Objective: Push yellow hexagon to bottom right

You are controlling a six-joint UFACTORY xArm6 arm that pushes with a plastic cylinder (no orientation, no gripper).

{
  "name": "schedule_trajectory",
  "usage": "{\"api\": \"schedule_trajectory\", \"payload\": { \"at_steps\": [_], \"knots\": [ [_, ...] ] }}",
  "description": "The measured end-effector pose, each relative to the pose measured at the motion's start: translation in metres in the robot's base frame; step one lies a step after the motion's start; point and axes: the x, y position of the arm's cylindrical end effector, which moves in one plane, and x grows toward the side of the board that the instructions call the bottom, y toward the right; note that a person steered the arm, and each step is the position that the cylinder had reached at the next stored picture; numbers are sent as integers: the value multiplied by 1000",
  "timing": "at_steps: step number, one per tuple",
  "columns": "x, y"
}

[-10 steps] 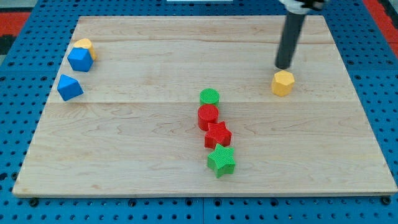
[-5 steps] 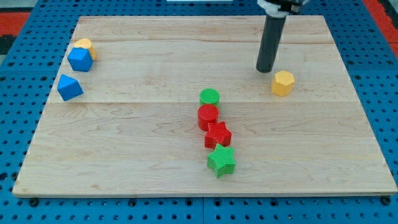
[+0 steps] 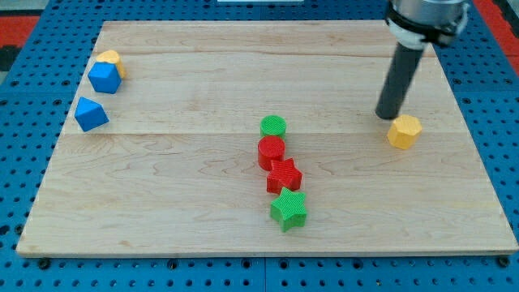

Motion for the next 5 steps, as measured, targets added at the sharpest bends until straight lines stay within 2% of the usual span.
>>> {"api": "schedule_trajectory", "payload": {
  "at_steps": [1,2,3,4,5],
  "knots": [
    [54,2],
    [48,-3],
    [22,16],
    [41,58],
    [76,55]
  ]
}}
